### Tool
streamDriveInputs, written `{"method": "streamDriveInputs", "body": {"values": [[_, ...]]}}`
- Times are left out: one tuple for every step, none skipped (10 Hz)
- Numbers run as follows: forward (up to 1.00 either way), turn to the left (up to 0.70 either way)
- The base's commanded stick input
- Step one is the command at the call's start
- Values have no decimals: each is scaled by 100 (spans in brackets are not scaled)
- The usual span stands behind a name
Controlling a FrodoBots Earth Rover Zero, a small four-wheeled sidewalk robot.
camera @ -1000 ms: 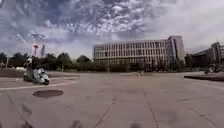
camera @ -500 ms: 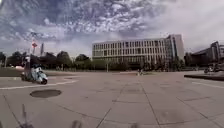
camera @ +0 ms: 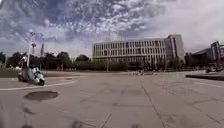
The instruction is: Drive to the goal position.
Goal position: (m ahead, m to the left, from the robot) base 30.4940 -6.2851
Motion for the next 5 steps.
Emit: {"method": "streamDriveInputs", "body": {"values": [[70,0],[70,0],[70,0],[70,0],[70,0]]}}
